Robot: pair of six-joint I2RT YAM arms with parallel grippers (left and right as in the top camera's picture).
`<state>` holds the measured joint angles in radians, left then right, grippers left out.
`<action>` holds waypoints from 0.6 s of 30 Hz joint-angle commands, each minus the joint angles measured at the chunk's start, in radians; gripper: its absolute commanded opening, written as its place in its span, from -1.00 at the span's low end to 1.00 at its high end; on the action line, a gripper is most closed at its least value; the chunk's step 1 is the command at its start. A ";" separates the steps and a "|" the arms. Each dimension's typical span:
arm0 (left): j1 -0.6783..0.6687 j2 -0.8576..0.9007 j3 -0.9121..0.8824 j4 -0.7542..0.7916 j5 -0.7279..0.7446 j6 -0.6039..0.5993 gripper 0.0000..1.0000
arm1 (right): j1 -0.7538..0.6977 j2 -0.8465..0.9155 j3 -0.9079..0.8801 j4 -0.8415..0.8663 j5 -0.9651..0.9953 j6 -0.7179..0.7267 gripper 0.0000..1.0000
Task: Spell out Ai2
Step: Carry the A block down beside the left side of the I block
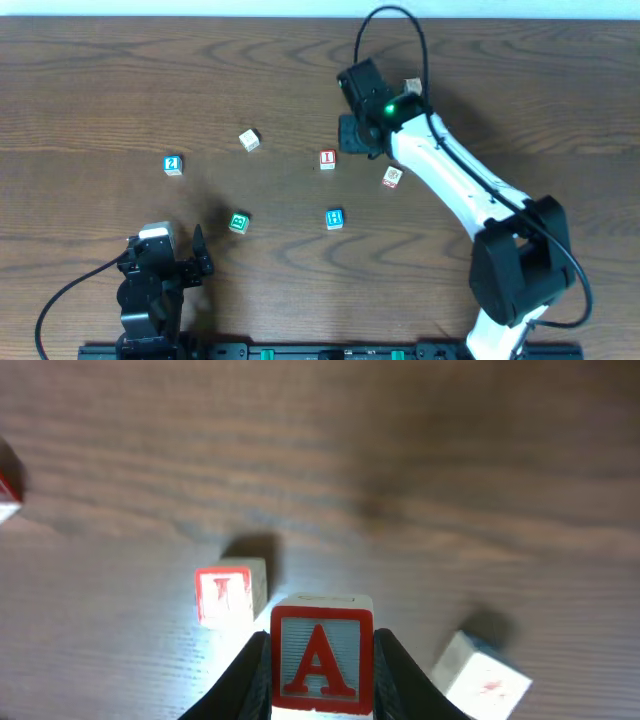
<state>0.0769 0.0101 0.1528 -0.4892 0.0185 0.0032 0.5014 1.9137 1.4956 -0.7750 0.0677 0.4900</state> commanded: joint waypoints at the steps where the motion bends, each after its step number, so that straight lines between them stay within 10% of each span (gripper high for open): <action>1: 0.003 -0.006 -0.017 0.000 -0.011 0.000 0.91 | 0.008 -0.006 -0.023 0.021 -0.053 0.029 -0.98; 18: 0.003 -0.006 -0.017 0.000 -0.011 0.000 0.91 | 0.159 0.105 0.159 0.064 -0.051 0.026 -0.98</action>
<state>0.0769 0.0101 0.1528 -0.4896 0.0185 0.0032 0.6476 1.9644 1.5810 -0.6872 -0.0303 0.4980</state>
